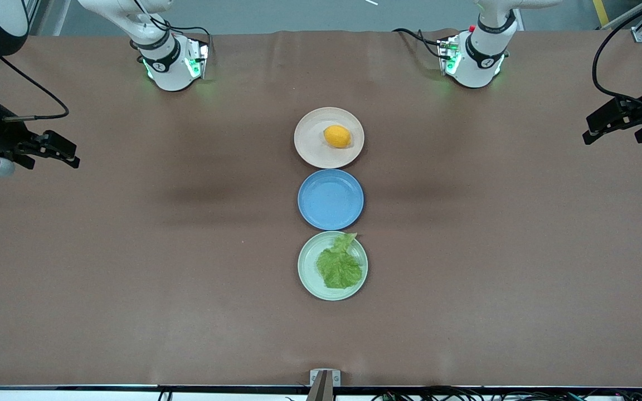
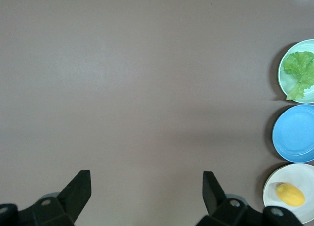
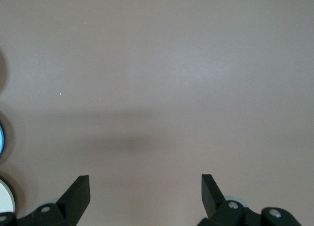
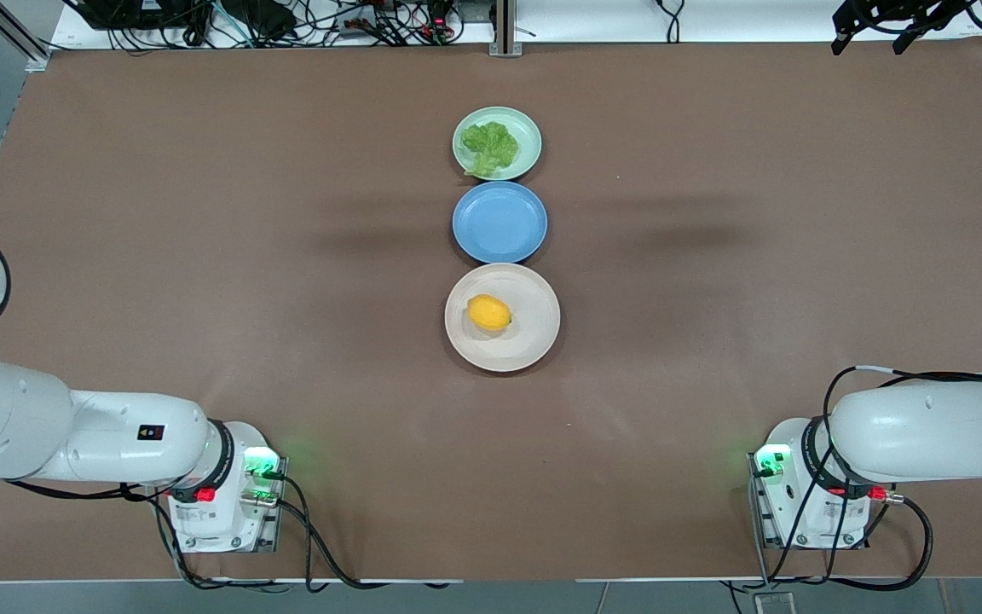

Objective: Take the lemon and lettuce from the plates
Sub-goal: 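Move both grippers out from the rest pose toward the plates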

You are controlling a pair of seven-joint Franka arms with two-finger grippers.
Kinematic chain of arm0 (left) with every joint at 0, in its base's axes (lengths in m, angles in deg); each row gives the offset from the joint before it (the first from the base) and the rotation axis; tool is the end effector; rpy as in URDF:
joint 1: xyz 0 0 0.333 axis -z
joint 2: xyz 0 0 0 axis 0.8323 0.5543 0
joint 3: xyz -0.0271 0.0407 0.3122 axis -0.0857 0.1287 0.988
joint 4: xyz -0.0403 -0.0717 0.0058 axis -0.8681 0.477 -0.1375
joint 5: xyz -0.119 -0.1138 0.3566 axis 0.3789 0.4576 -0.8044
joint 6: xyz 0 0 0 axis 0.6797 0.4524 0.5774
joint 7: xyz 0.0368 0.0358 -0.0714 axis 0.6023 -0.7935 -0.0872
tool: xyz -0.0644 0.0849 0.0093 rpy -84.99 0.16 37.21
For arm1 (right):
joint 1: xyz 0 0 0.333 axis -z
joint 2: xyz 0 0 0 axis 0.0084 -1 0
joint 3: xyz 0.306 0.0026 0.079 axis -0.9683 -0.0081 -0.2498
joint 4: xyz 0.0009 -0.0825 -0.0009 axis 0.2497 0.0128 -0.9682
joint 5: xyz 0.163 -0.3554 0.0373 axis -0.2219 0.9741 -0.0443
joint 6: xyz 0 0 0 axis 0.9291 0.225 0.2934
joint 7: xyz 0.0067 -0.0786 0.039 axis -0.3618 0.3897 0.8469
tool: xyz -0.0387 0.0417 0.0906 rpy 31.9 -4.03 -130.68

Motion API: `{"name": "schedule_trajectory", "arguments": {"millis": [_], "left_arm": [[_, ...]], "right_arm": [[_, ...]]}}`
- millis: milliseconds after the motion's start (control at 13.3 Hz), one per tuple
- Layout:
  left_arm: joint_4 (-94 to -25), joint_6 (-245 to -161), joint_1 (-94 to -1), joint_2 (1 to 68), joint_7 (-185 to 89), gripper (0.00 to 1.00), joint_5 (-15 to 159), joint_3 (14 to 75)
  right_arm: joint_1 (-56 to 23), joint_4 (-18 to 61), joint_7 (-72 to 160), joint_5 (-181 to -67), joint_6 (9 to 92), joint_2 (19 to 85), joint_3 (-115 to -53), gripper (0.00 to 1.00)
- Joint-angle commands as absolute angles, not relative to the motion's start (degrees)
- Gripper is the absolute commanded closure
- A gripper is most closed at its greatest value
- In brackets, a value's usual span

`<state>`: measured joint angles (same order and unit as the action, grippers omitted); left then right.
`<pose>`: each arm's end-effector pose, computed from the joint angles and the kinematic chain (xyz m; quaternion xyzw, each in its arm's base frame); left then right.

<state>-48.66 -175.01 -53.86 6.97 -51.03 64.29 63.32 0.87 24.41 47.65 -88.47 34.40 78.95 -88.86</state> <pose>0.5417 -0.0202 0.6536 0.9997 0.0126 0.0186 0.0120 0.5453 -0.0066 0.5736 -0.9999 -0.0013 -0.0091 0.0113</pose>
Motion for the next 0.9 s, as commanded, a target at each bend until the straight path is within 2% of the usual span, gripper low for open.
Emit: {"name": "schedule_trajectory", "arguments": {"millis": [0, 526, 676, 826], "left_arm": [[-48.09, -174.09, -53.79, 7.05, -52.22, 0.0, 64.61, 63.61], [-48.27, -173.91, -53.7, 8.01, -50.73, 0.0, 64.43, 63.35], [-48.27, -173.82, -52.83, 10.29, -50.47, 0.0, 65.22, 63.26], [-47.92, -174.17, -50.2, 13.97, -49.24, 0.0, 65.31, 61.86]], "right_arm": [[0.92, 25.33, 47.33, -88.67, 33.77, 80.01, -89.12, 0.0], [1.1, 23.32, 47.95, -88.76, 32.54, 78.97, -88.86, 0.0], [1.1, 21.14, 47.6, -89.72, 32.46, 71.1, -88.95, 0.0], [-0.04, 18.92, 47.42, -89.29, 32.45, 68.77, -89.12, 0.0]]}}
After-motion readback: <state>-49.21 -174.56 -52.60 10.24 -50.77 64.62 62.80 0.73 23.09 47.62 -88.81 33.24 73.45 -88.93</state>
